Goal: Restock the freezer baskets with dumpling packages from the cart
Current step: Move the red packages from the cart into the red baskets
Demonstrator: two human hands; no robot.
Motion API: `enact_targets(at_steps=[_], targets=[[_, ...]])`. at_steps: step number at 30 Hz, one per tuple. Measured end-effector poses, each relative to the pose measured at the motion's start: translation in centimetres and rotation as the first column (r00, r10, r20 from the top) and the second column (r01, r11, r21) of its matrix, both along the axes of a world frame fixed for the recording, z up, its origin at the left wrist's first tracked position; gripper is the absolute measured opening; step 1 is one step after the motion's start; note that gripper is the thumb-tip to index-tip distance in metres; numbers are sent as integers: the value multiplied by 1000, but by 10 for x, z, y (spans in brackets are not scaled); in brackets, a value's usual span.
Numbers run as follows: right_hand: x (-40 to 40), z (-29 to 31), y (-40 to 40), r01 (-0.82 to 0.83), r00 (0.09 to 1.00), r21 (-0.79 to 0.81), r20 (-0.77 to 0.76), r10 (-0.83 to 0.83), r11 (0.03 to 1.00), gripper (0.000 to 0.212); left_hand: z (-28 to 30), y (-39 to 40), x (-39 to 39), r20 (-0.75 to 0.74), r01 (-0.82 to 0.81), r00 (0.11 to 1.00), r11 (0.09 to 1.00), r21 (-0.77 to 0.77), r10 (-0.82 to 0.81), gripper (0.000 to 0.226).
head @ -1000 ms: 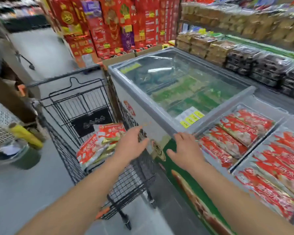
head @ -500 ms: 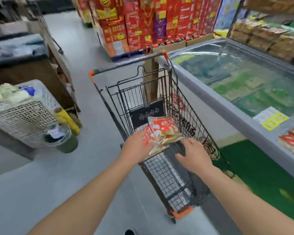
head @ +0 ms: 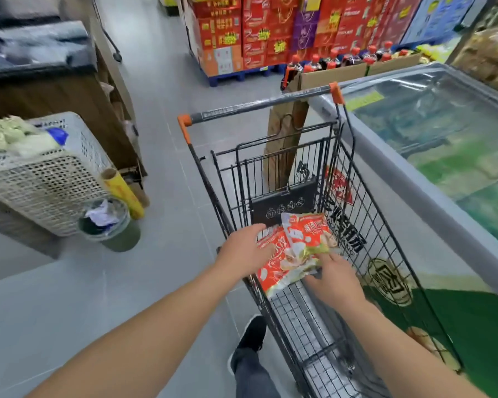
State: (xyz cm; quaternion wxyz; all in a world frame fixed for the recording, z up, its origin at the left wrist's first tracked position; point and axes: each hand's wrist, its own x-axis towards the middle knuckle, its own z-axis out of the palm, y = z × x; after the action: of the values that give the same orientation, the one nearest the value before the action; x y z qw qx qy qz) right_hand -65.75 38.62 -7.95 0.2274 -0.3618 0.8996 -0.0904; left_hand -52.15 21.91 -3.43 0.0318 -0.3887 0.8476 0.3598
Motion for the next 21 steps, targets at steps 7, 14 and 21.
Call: enact_targets(at_steps=[7, 14, 21], targets=[[-55, -53, -54, 64, 991, 65, 113, -71, 996, 67, -48, -58, -77, 121, 70, 989, 994, 78, -80, 61], [-95, -109, -76, 69, 978, 177, 181, -101, 982, 70, -111, -86, -141, 200, 87, 971, 970, 228, -134, 51], [-122, -164, -84, 156, 943, 196, 263, -205, 968, 57, -197, -88, -190, 299, -222, 951, 850, 477, 80, 18]])
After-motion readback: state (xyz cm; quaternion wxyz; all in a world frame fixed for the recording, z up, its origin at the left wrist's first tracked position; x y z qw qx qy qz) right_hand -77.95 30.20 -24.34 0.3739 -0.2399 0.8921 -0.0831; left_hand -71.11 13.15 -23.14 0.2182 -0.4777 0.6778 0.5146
